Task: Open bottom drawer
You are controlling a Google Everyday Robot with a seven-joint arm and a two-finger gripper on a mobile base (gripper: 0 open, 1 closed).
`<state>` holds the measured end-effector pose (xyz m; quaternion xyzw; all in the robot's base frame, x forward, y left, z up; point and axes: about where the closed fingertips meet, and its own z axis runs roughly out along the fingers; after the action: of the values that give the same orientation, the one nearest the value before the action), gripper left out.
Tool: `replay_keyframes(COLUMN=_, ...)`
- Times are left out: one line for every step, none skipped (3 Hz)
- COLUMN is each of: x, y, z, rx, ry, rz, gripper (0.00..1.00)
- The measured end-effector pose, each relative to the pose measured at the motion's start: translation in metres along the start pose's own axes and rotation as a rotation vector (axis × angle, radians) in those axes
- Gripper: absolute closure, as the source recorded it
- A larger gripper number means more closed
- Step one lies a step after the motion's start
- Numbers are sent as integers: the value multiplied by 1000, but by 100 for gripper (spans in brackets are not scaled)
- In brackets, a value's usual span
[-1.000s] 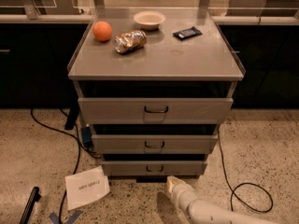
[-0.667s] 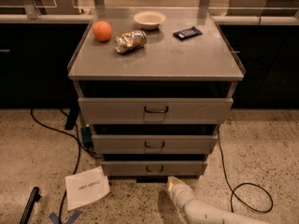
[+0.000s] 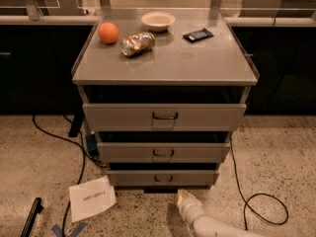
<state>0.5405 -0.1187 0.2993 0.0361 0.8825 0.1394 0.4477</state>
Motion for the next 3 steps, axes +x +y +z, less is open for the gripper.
replay_keyframes(x=2, y=-5, z=19, rx=39, ry=-65, rz=-36, gripper=100)
replay_keyframes(x=-26, y=-32, z=69, rx=87, ry=-166, rz=-96, gripper=100)
replay_keyframes(x=-26, y=-32, z=69, rx=87, ry=-166, rz=-96, gripper=100)
